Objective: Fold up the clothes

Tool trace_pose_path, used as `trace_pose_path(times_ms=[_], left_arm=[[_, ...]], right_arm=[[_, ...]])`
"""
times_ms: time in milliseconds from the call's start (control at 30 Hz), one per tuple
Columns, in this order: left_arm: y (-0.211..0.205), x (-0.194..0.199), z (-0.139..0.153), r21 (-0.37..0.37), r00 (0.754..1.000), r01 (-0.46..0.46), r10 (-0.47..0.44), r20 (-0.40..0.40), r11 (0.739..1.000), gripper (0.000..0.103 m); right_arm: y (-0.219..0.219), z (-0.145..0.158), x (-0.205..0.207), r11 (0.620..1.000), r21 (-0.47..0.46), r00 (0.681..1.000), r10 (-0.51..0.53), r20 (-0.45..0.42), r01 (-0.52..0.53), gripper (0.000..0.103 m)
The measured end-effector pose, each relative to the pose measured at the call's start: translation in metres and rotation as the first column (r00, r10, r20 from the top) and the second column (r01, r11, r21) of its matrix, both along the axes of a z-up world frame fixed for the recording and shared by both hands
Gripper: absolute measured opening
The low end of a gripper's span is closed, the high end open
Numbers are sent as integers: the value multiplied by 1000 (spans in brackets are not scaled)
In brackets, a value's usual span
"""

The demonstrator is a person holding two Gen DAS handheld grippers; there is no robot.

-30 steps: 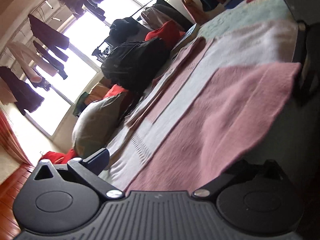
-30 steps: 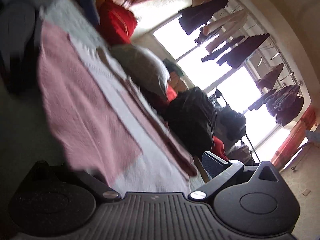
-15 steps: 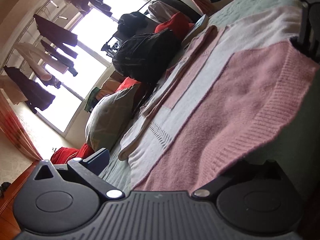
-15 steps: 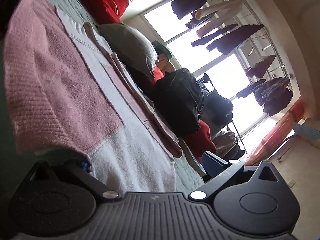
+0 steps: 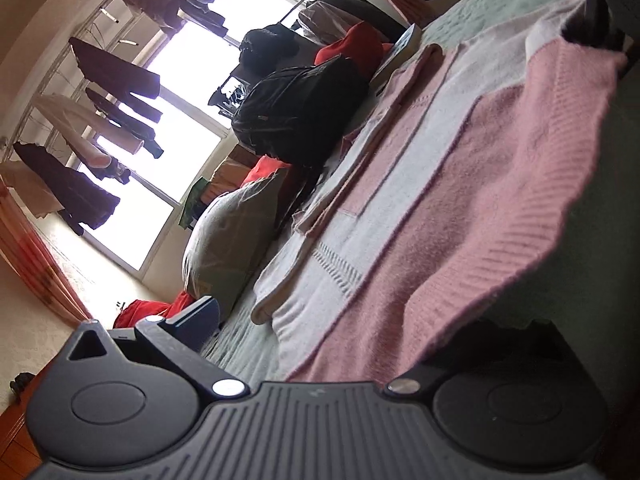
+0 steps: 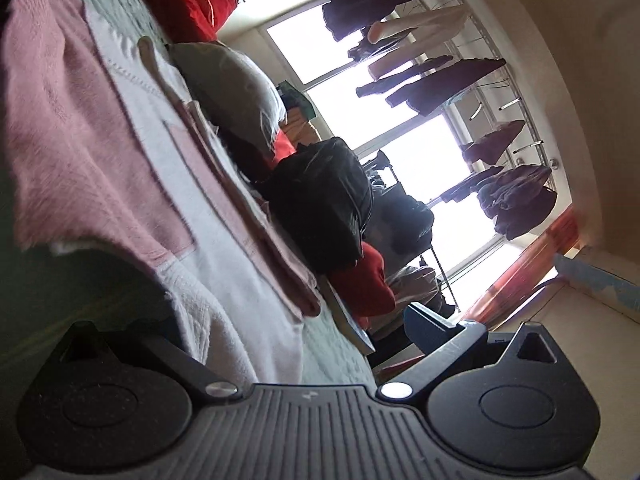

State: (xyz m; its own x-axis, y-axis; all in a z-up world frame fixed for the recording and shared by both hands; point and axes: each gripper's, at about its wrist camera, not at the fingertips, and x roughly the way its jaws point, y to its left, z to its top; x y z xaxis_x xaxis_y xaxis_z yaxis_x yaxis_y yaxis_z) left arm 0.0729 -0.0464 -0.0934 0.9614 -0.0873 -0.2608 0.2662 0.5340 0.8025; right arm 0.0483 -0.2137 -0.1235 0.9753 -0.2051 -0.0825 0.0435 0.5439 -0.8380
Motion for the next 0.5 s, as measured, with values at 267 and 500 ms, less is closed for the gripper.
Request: trace_pose_path(times_ms=[267,500], left_arm=[[-2,13,28,-23,997,-22,23,73,999,103],[-4,40,44,-31,996,-18,20,83,999,103]], right_arm=[[0,13,15,1000,-17,998,-9,60,10,103],[-3,27,35,1000,-31,997,5,73,-2,103]])
